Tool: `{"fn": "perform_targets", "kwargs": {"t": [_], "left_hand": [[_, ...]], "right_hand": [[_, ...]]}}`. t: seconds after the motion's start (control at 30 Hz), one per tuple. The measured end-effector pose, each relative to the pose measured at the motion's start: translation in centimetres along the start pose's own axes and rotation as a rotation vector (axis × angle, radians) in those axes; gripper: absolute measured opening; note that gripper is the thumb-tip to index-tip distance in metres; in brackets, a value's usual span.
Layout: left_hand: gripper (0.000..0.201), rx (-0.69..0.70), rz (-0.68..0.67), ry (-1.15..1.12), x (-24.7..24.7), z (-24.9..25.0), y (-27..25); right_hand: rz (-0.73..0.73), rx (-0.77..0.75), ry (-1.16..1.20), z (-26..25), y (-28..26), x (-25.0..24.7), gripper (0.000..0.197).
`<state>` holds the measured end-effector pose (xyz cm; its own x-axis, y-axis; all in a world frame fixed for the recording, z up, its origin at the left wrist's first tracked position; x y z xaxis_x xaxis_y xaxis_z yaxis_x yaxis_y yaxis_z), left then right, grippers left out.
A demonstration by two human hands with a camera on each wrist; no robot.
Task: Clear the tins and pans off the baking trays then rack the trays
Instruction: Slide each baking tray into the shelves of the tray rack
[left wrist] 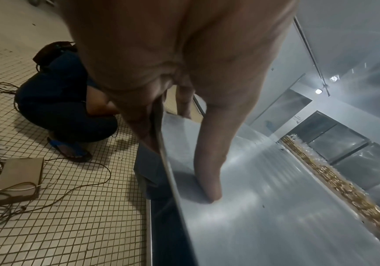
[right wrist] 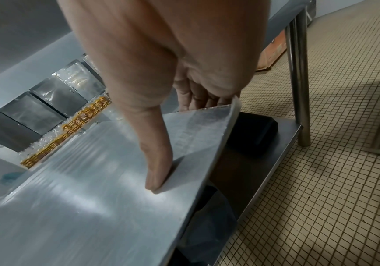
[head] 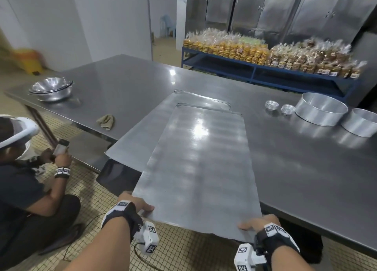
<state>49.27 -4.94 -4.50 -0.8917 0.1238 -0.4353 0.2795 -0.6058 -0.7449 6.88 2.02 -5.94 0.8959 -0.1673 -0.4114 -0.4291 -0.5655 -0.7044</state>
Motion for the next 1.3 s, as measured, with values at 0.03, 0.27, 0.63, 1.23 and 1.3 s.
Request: {"fn": "perform_targets", "kwargs": {"t": [0.03, 0.27, 0.63, 1.23, 1.3], "left_hand": [[0.074, 0.005, -0.015, 0.008, -1.0, -0.1, 0.5], [0.066, 0.044, 0.042, 0.078, -8.2, -0.1, 4.1], [0.042, 0.068, 0.036, 0.183, -13.1, 2.5, 8.3], [0.078, 0.033, 0.154, 0.368, -14.6, 11.6, 23.3], [0.058, 0.041, 0.157, 0.378, -15.0, 12.8, 21.0]], "right_hand": [[0.001, -0.004, 0.011, -0.3, -0.4, 1.0, 0.052], [0.019, 0.001, 0.045, -1.7, -2.7, 7.3, 0.041], [0.042, 0.028, 0.031, -4.8, -3.6, 12.3, 0.064], [0.116, 0.034, -0.024, -13.5, 1.1, 15.2, 0.088], [0.117, 0.049, -0.041, -14.0, 1.1, 15.8, 0.089]]}}
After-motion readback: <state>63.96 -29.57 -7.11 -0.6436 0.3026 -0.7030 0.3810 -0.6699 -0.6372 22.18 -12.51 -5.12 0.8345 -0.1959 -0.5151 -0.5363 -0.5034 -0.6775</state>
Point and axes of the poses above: each hand's wrist, its own y-axis towards the middle knuckle, its own x-axis out of the palm, z = x × y, the point moved 6 cm from there along y, towards the middle knuckle, and after that the axes turned 8 degrees about -z, right-handed, at the moved point
